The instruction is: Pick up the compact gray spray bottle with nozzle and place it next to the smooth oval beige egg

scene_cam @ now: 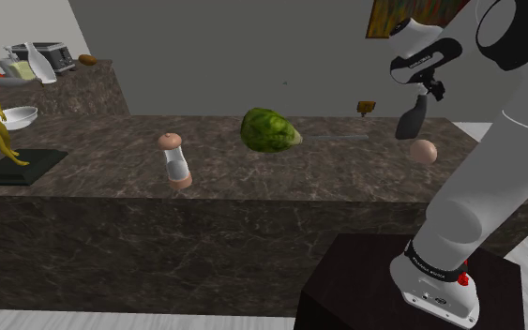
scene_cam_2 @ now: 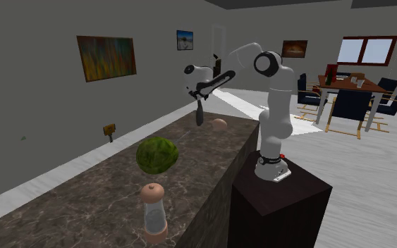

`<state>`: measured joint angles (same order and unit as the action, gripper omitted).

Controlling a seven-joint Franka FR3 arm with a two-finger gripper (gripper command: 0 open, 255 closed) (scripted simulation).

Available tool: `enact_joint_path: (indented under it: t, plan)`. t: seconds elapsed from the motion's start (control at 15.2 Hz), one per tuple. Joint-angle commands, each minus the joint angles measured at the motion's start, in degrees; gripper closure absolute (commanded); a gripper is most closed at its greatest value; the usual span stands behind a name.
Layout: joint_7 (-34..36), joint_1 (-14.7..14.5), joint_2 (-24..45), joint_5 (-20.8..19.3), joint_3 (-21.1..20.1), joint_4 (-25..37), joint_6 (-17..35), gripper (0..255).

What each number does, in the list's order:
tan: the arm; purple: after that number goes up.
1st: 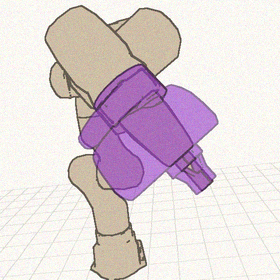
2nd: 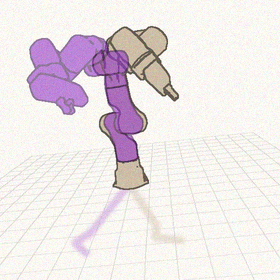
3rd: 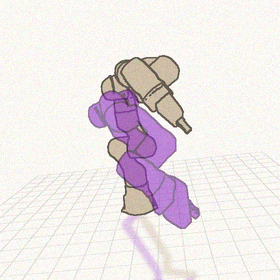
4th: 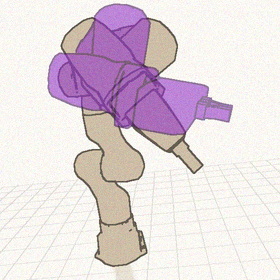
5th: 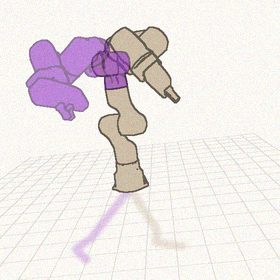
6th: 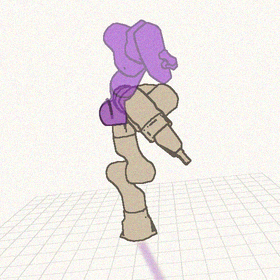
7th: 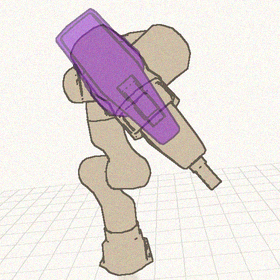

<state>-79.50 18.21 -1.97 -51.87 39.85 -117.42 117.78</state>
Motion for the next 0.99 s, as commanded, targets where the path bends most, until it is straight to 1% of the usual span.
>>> enact_joint_path:
  t: [0.0, 0.07, 0.13, 0.2, 0.46, 0.92]
  plan:
    - [-0.28, 0.24, 0.64, 15.73, 0.39, -2.17, -0.4, 0]
    - [1.55, 0.14, -0.26, 14.46, 0.19, -4.55, 0.23, 0]
    - [3.44, -0.76, -3.76, 12.65, -1.08, -6.97, -2.25, 0]
    - [0.5, -0.45, 1.1, 15.43, 1.7, -3.2, 1.11, 0]
    - [0.82, -3.19, -2.02, 15.48, 0.18, 0.48, -6.51, 0]
    - [0.83, -3.38, -2.03, 15.46, 0.36, 0.48, -6.52, 0]
